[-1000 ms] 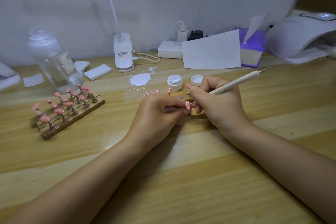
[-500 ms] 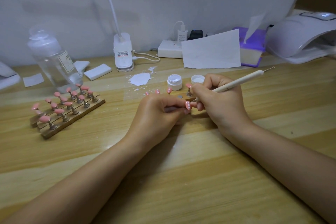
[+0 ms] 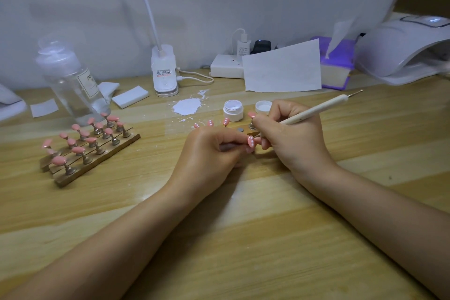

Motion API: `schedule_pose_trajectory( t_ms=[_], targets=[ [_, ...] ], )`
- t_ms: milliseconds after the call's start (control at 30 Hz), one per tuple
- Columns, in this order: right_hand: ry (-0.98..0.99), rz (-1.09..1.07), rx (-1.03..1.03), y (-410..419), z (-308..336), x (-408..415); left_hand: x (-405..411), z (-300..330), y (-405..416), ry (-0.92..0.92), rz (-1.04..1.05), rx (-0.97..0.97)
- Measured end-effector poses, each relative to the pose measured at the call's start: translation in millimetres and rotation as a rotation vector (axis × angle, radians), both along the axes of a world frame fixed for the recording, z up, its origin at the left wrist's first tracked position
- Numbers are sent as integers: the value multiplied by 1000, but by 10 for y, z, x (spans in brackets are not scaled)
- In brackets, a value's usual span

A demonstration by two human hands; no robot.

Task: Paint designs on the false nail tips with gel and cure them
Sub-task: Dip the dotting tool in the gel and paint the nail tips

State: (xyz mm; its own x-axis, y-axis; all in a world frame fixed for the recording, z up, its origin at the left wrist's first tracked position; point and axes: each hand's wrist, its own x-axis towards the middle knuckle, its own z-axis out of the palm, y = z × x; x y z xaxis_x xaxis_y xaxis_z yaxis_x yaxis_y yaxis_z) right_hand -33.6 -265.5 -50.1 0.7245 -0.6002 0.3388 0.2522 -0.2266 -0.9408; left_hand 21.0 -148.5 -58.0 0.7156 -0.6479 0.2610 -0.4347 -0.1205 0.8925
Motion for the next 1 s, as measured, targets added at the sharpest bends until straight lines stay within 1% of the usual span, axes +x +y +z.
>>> schedule_pose_trajectory(
  t_ms=[500, 733, 1000],
  targets=[
    [0, 7, 18, -6, -12, -1, -3, 0, 4, 11, -6, -6],
    [-4, 1, 15, 2, -6, 3, 4, 0, 10, -45, 9, 19],
    [6, -8, -3, 3, 2, -4, -1, 6, 7, -66, 15, 27]
  ],
)
